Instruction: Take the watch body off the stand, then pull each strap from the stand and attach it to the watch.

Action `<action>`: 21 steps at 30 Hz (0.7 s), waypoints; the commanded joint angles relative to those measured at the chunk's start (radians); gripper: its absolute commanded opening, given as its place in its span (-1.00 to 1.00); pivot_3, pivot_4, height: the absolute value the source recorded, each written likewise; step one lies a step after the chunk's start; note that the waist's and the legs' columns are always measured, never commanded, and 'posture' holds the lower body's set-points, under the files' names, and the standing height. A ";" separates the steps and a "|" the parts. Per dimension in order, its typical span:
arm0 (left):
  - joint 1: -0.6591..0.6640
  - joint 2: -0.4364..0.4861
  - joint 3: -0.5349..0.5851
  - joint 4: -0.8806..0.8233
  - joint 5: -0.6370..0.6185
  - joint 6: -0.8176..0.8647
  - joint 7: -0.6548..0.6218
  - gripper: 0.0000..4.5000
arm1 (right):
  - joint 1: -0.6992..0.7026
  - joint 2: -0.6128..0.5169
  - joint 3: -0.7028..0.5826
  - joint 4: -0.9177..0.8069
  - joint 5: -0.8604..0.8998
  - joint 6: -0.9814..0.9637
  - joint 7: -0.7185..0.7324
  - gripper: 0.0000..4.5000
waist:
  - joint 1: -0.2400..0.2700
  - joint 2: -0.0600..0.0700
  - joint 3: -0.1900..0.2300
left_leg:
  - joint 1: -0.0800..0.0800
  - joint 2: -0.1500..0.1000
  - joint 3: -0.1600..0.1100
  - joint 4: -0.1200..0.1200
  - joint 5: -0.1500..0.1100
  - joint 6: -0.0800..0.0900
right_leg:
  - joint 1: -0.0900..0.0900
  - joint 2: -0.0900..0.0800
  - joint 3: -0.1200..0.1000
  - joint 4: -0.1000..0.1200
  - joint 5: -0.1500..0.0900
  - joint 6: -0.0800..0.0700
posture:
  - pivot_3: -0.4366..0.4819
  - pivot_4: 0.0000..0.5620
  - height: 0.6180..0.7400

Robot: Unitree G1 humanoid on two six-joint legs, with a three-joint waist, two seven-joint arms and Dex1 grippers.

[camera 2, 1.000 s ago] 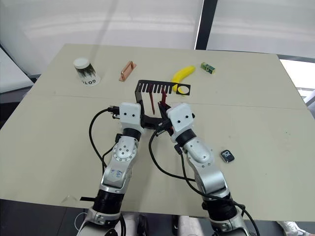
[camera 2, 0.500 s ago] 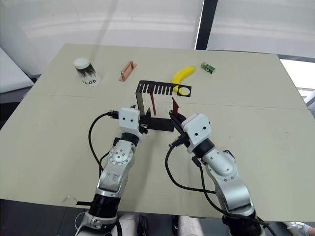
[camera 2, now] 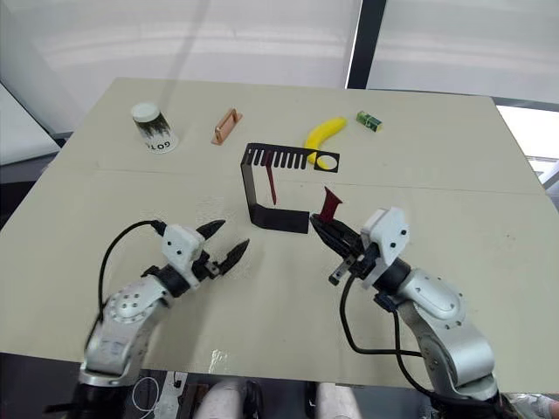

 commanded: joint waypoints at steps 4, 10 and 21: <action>-0.097 0.214 0.149 -0.005 -0.426 0.365 -0.280 0.99 | 0.012 -0.092 -0.034 -0.045 0.264 0.146 0.109 -1.00 | -0.006 0.000 0.000 | 0.000 0.000 0.000 0.000 0.000 0.000 | 0.000 0.000 0.000 0.000 0.000 0.000 | -0.05 -0.47 0.82; -0.251 0.224 0.101 0.024 -0.655 0.586 -0.358 0.99 | -0.076 -0.075 0.037 -0.008 0.332 0.190 0.157 -1.00 | -0.007 0.000 0.000 | 0.000 0.000 -0.001 0.000 0.000 0.000 | 0.000 0.000 0.001 0.000 0.000 0.000 | -0.05 -0.47 0.82; -0.445 0.077 0.077 0.109 -0.838 0.746 -0.320 0.99 | -0.176 -0.026 0.153 0.039 0.325 0.210 0.185 -1.00 | -0.018 0.000 0.000 | 0.000 0.000 -0.001 0.002 0.000 -0.001 | 0.000 0.002 0.001 0.001 0.000 0.000 | -0.05 -0.47 0.82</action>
